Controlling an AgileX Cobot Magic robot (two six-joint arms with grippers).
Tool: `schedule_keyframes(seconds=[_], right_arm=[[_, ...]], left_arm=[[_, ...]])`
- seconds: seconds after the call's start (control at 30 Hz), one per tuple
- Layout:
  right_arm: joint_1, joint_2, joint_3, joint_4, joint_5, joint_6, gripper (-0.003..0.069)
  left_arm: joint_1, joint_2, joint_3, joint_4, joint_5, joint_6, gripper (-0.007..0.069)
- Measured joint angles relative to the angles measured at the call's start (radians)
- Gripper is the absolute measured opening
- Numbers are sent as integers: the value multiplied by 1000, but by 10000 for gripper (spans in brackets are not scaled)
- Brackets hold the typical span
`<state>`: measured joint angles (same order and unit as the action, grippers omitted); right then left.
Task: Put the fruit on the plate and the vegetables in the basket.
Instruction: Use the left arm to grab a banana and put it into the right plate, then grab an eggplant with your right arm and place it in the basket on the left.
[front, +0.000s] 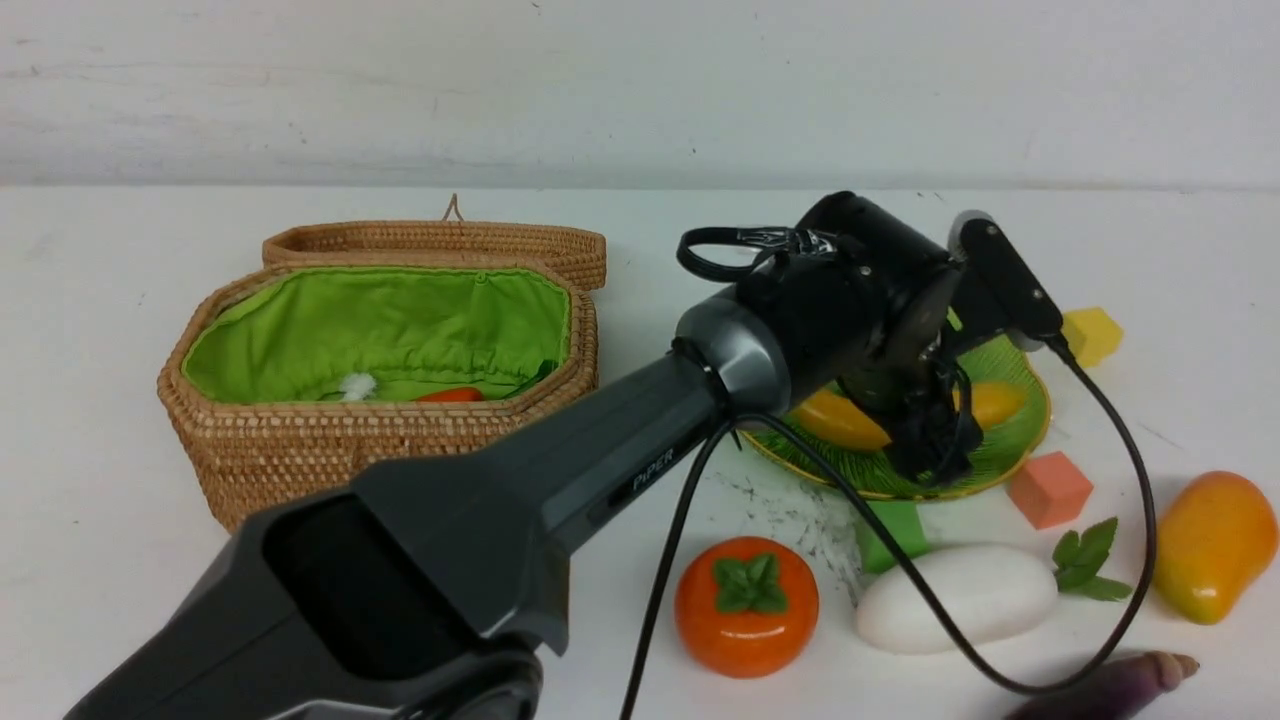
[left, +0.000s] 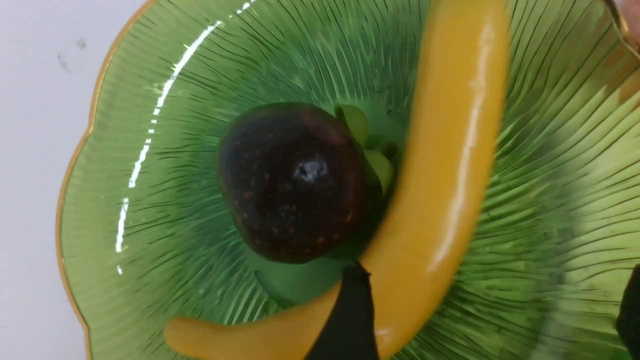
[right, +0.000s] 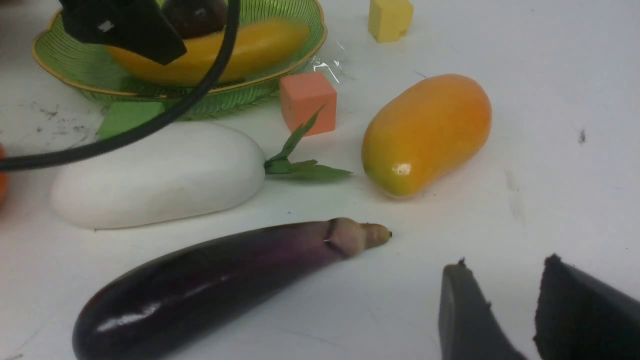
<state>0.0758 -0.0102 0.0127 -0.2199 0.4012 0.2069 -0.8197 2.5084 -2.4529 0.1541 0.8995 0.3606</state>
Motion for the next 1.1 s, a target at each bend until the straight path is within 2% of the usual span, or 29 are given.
schedule_keyframes(seconds=[0.17,0.27,0.4,0.6,0.83,0.93,1.1], right_arm=[[0,0,0,0,0,0,242],[0,0,0,0,0,0,242],[0,0,0,0,0,0,242],[0,0,0,0,0,0,242],[0,0,0,0,0,0,242],[0,0,0,0,0,0,242],[0,0,0,0,0,0,242]], left_arm=[[1,-7,0,-17,26,-30,627],[1,-38,0,-52,67,-117,578],[1,-125,0,-54,195,-266,503],[2,-315,48,-20,340,-306,412],[2,-654,336,13,347,-361,340],[2,-874,546,60,347,-441,307],[2,-1214,879,53,343,-587,259]])
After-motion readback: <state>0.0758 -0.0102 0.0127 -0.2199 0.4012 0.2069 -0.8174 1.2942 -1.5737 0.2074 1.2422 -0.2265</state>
